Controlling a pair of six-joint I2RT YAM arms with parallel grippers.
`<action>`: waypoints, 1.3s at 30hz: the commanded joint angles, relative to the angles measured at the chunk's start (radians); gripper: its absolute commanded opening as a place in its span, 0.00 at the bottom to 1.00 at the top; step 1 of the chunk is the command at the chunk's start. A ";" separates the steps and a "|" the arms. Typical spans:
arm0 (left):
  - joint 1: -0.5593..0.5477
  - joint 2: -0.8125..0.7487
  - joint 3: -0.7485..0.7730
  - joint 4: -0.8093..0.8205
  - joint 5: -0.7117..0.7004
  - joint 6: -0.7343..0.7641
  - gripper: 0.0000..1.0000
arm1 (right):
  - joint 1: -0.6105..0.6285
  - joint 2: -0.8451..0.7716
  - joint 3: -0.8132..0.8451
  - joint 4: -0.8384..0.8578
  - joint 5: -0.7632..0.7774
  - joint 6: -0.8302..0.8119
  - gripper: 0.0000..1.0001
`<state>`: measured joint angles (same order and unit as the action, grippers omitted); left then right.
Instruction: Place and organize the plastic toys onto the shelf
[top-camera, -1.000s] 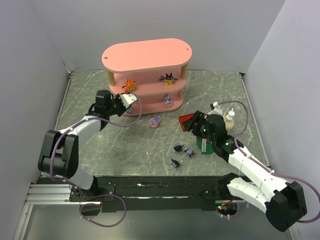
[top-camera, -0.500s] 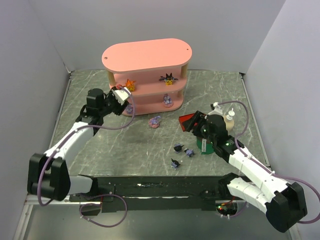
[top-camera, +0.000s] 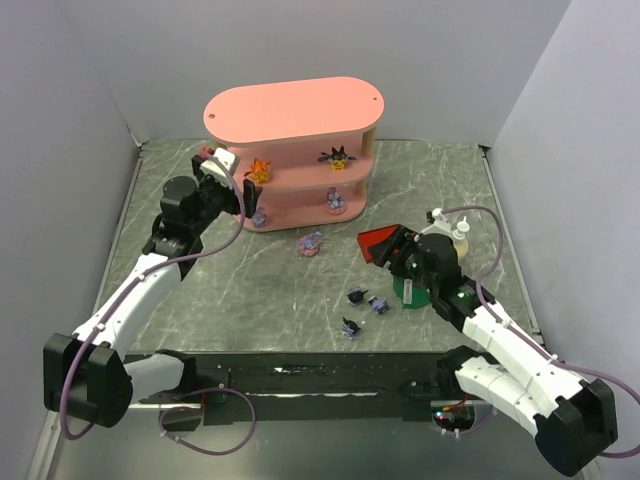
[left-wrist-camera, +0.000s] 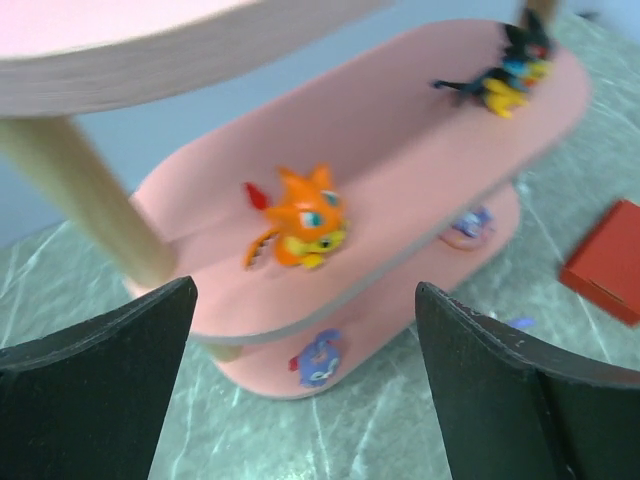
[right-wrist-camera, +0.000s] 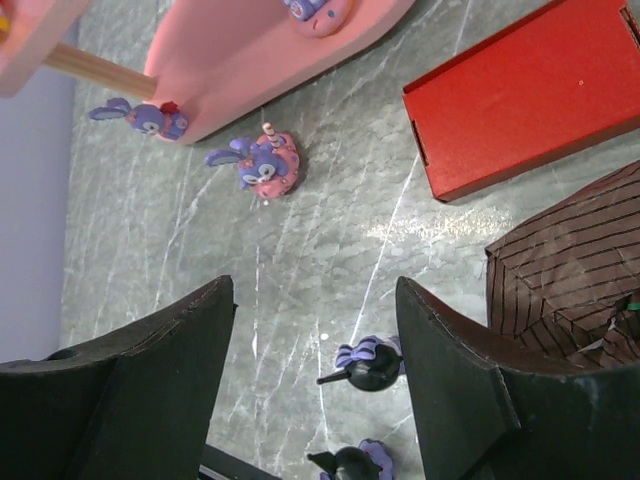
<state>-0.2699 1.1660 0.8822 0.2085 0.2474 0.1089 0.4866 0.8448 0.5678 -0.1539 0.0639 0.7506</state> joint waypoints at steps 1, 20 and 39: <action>0.003 -0.044 -0.012 0.106 -0.192 -0.171 0.96 | -0.002 -0.049 -0.008 0.001 0.034 0.010 0.72; -0.241 0.112 0.050 -0.090 0.116 -0.029 0.80 | -0.003 -0.084 -0.023 -0.012 0.060 0.016 0.72; -0.402 0.466 0.164 -0.118 -0.195 0.046 0.34 | -0.006 -0.093 -0.046 -0.007 0.076 0.012 0.72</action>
<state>-0.6636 1.6386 1.0126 0.0479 0.1638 0.1280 0.4862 0.7620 0.5320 -0.1791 0.1123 0.7620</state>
